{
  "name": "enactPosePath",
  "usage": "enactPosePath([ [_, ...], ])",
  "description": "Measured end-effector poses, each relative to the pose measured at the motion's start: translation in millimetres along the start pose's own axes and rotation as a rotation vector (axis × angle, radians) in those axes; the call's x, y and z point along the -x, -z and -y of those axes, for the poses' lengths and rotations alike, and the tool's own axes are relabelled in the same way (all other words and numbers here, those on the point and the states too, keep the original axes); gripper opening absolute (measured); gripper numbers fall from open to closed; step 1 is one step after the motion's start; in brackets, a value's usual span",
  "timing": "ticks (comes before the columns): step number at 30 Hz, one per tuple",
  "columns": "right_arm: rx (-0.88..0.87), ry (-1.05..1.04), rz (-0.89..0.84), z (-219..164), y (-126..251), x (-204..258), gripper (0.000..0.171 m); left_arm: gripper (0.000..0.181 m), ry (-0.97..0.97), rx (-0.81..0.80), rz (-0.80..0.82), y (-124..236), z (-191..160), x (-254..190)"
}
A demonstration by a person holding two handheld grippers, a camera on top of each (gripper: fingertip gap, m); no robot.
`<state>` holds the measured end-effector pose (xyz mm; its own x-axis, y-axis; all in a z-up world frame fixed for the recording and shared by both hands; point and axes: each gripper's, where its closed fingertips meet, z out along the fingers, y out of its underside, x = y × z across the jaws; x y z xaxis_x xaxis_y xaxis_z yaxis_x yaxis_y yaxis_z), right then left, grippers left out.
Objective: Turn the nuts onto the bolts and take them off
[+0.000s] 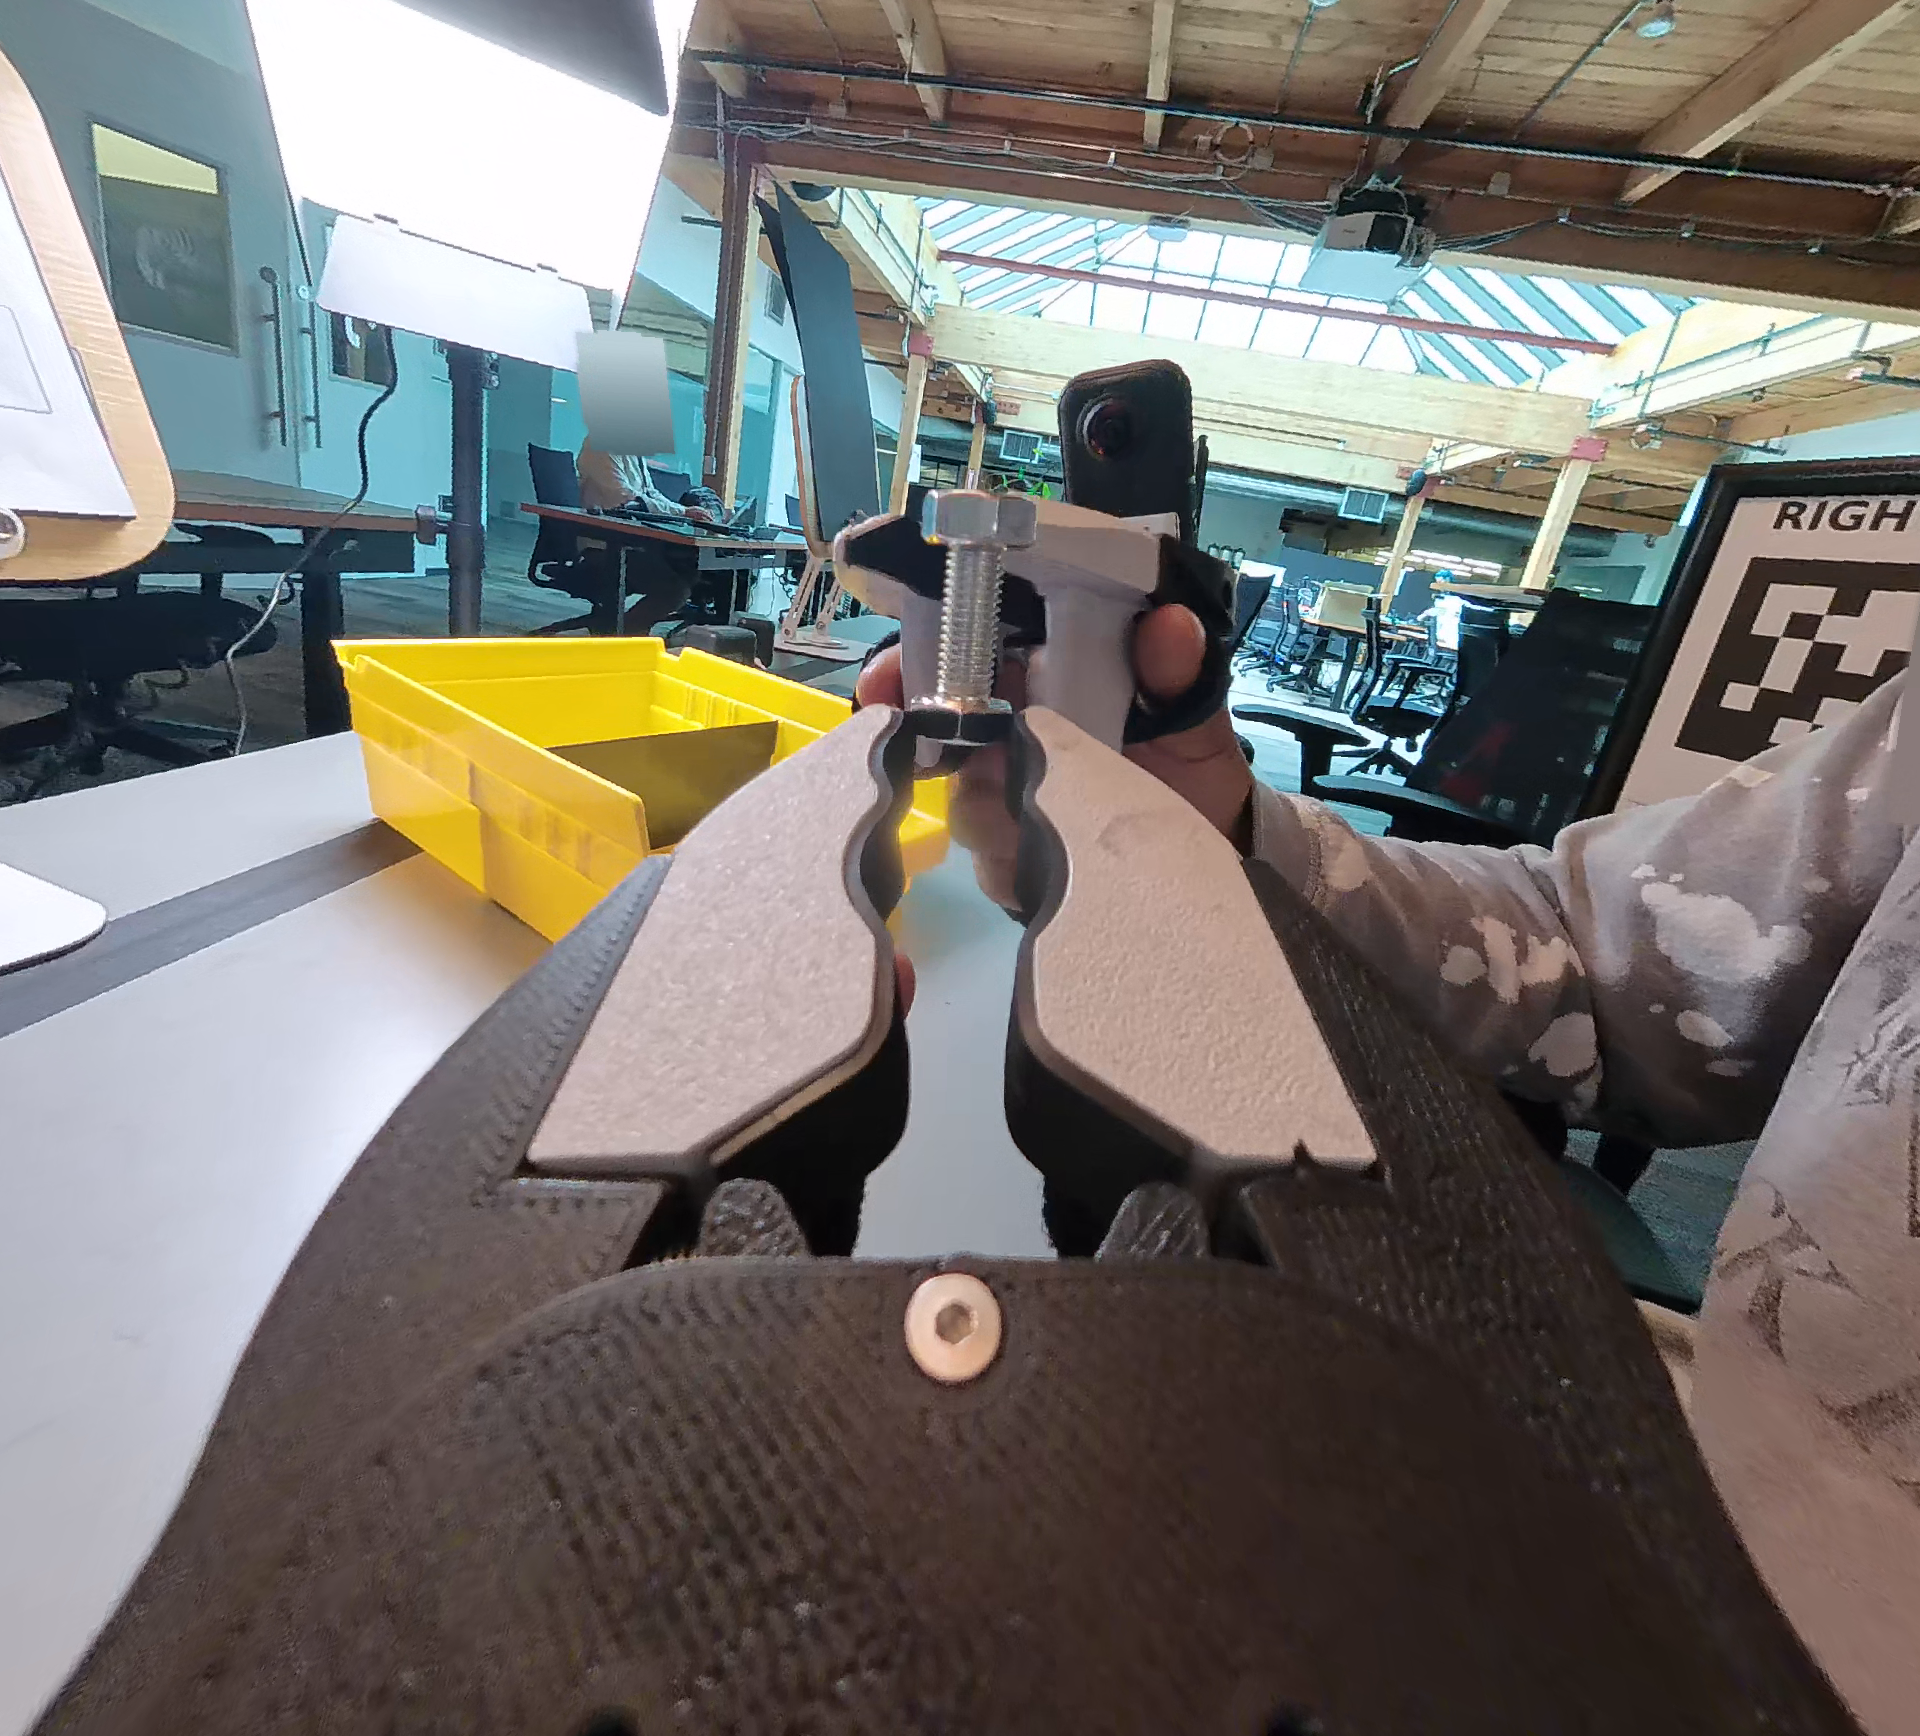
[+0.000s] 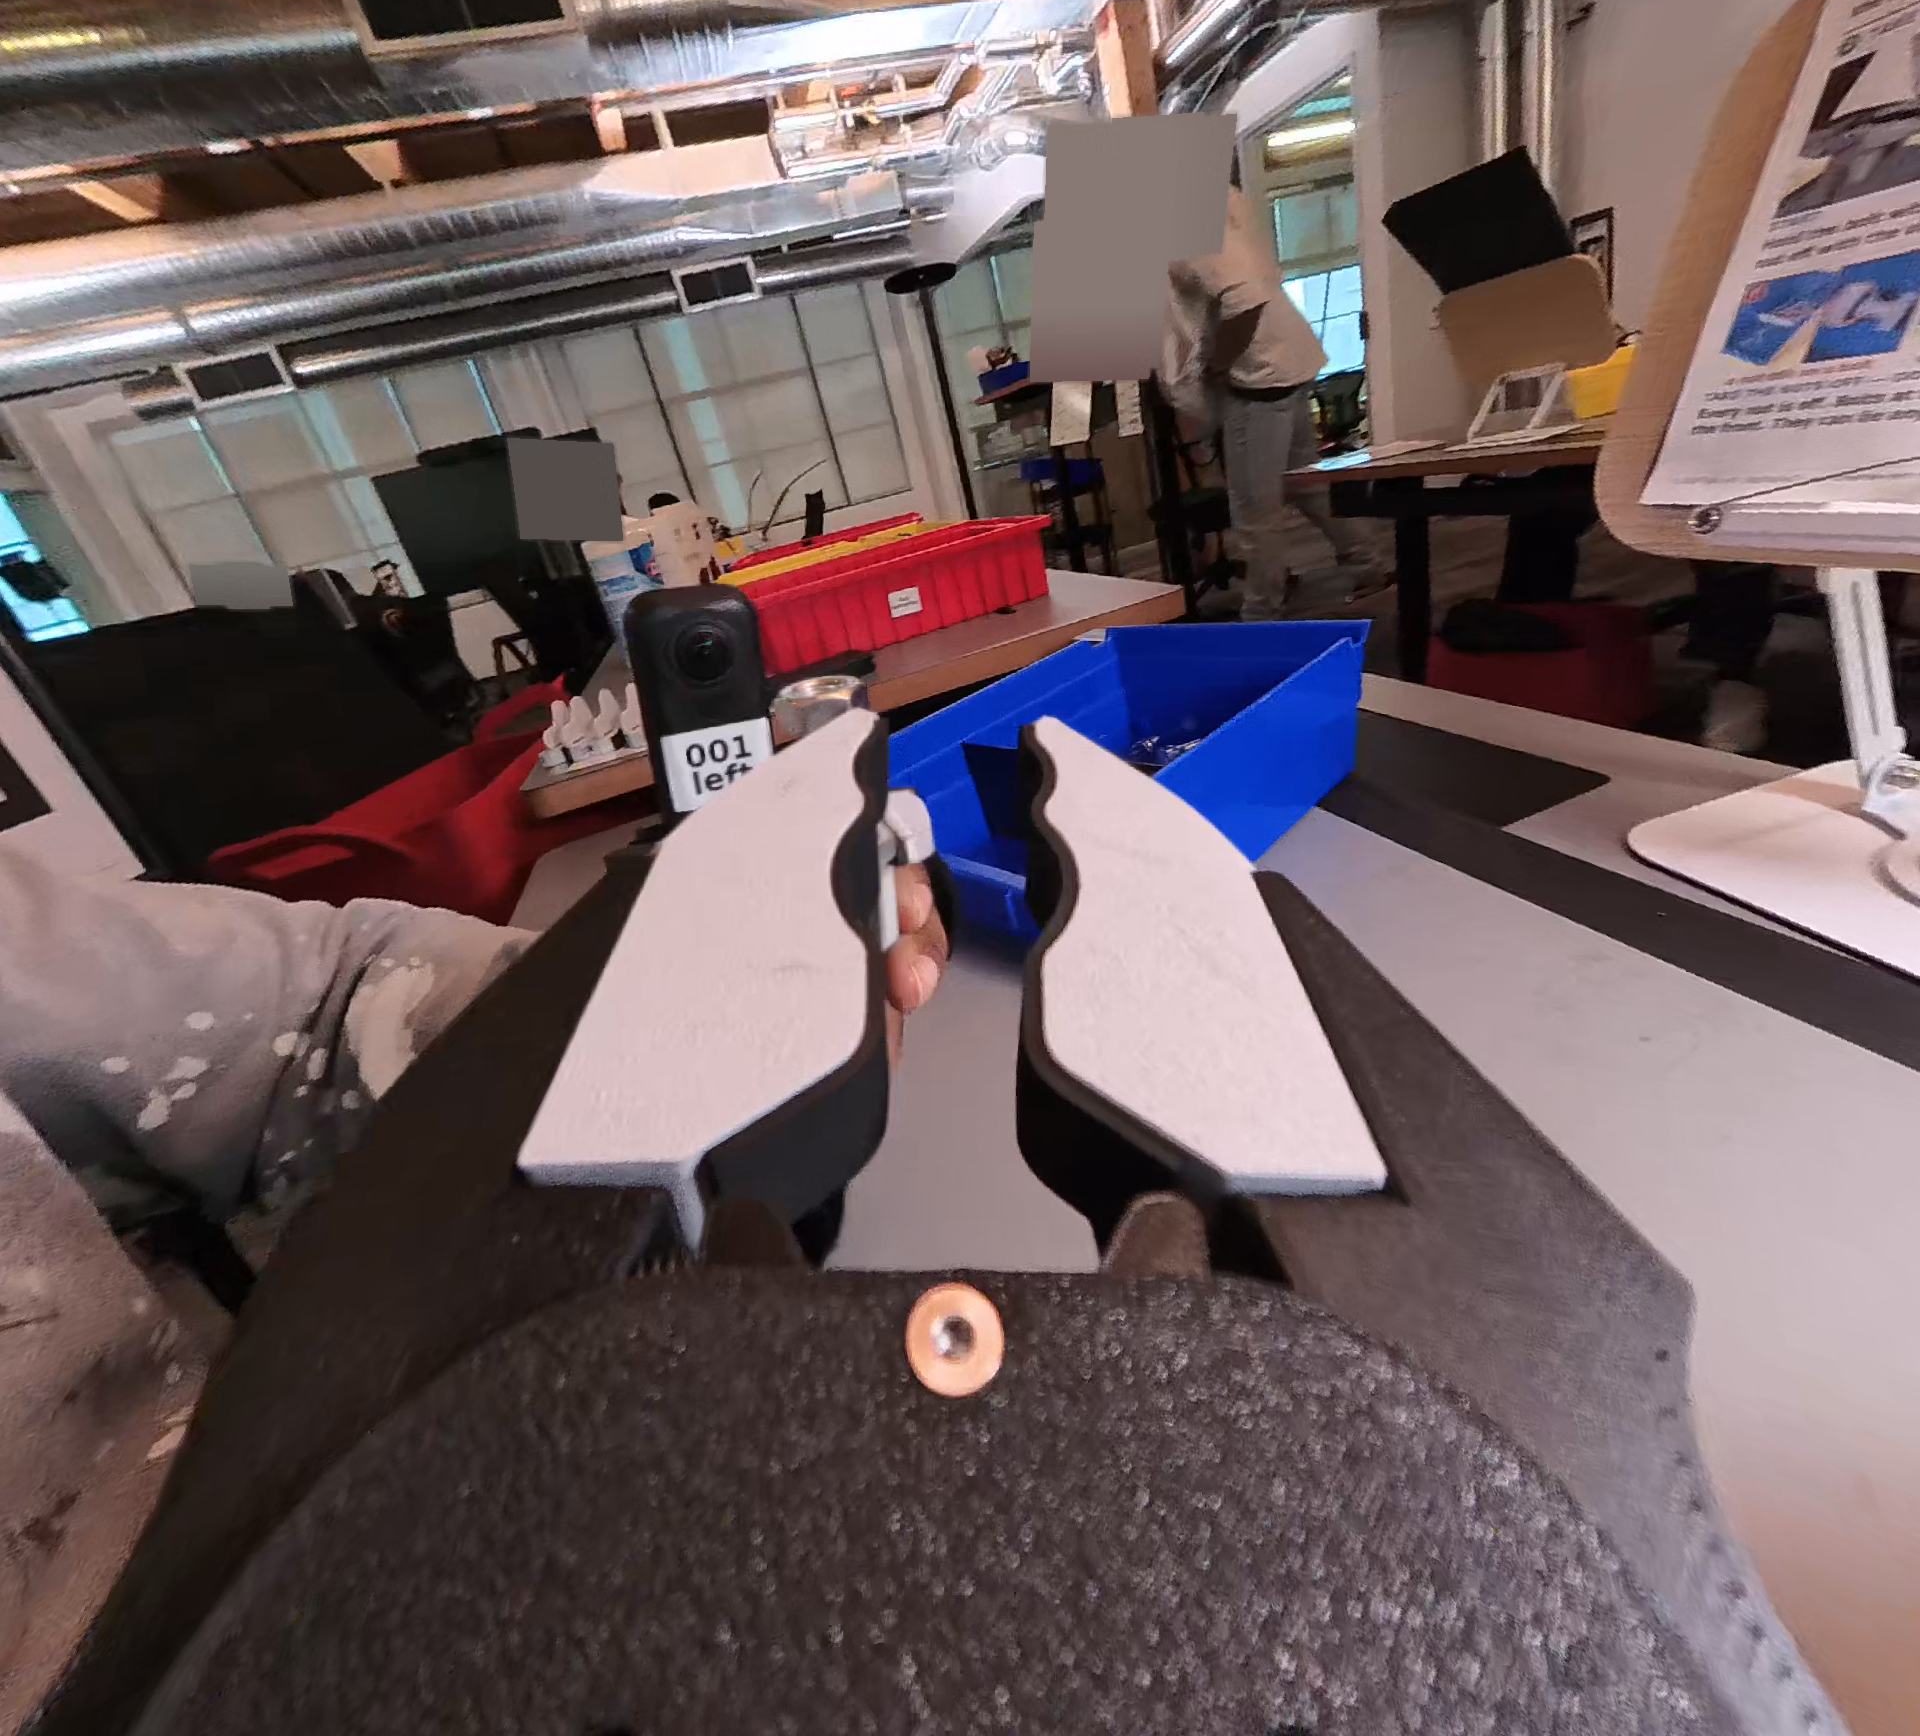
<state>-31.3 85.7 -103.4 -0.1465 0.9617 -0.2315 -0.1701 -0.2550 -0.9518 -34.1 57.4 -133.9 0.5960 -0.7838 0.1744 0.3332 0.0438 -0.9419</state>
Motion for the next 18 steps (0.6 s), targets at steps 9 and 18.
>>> enactPosePath([
  [9,0.006,0.004,0.001,-2.0,-3.7,4.6,0.021,0.018,0.004,0.001,-0.002,-0.3,-1.3,-0.3],
  [18,0.026,0.030,0.047,-5.4,-9.0,18.5,0.033,0.018,-0.007,0.015,-0.003,-2.5,-5.1,-2.1],
])
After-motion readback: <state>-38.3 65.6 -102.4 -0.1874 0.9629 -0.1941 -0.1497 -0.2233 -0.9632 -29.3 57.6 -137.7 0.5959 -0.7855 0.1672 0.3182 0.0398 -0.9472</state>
